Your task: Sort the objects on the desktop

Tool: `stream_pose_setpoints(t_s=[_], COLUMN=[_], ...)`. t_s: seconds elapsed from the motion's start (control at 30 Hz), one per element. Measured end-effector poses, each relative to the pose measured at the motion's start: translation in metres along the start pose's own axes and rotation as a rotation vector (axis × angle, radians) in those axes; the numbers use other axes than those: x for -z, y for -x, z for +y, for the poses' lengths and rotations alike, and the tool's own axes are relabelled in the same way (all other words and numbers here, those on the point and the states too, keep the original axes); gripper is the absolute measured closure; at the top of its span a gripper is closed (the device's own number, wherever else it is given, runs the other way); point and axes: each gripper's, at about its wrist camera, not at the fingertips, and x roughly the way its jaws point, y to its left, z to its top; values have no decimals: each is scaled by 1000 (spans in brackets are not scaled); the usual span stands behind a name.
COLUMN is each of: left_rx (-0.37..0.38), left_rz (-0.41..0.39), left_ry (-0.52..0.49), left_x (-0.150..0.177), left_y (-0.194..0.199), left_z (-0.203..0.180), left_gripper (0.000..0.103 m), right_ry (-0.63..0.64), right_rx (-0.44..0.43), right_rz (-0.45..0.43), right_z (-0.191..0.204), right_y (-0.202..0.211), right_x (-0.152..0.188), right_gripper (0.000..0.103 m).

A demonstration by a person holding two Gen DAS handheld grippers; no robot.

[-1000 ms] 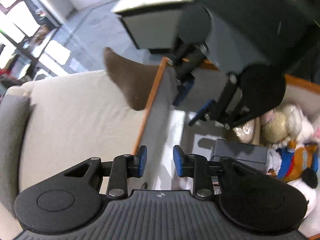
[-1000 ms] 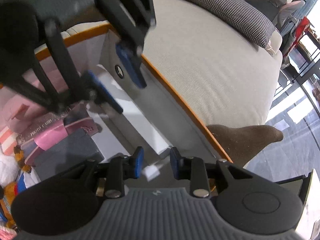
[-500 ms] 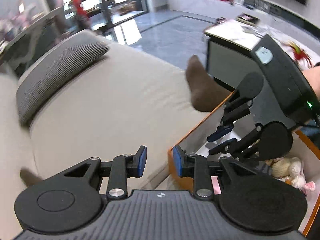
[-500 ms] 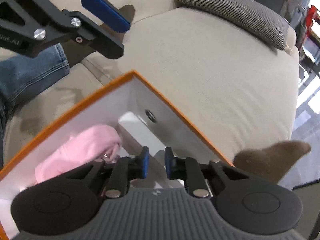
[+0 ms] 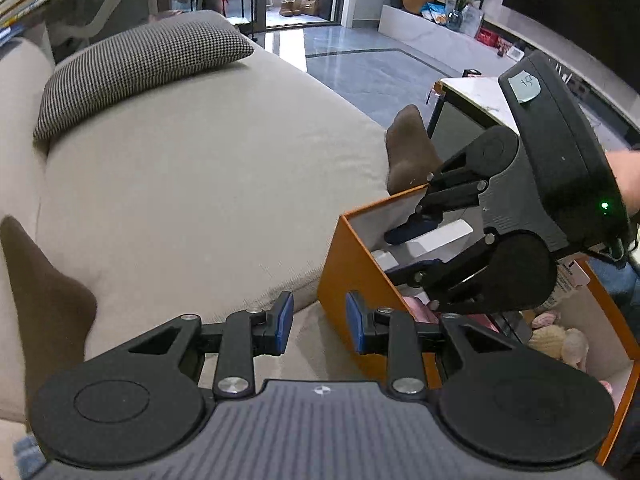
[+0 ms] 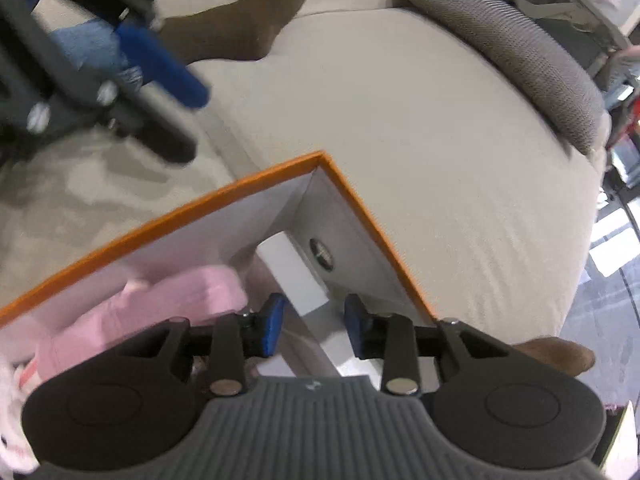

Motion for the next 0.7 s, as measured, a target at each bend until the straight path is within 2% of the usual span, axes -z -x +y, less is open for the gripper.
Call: stream_pose_setpoints(t_s=[0.1, 0.23, 0.33, 0.37, 0.47, 0.7], left_rx=[8, 12, 11, 11, 11, 20], left_rz=[-2, -3, -9, -12, -21, -27], left_ry=[17, 25, 33, 34, 32, 55], left_x=[3, 7, 9, 9, 12, 17], left_y=[0, 0, 6, 8, 15, 21], left_z=[1, 2, -1, -3, -7, -11], left_gripper=[69, 69, 69, 69, 69, 69], right_ry=[-76, -35, -56, -63, -97, -213], right_rx=[26, 50, 37, 42, 63, 67], right_rz=[-16, -58, -76, -74, -44, 119], right_z=[1, 8, 1, -2, -12, -39], right_y=[-2, 6, 21, 23, 37, 29], right_x=[1, 8, 13, 5, 13, 46], right_gripper=[69, 70, 69, 69, 69, 67])
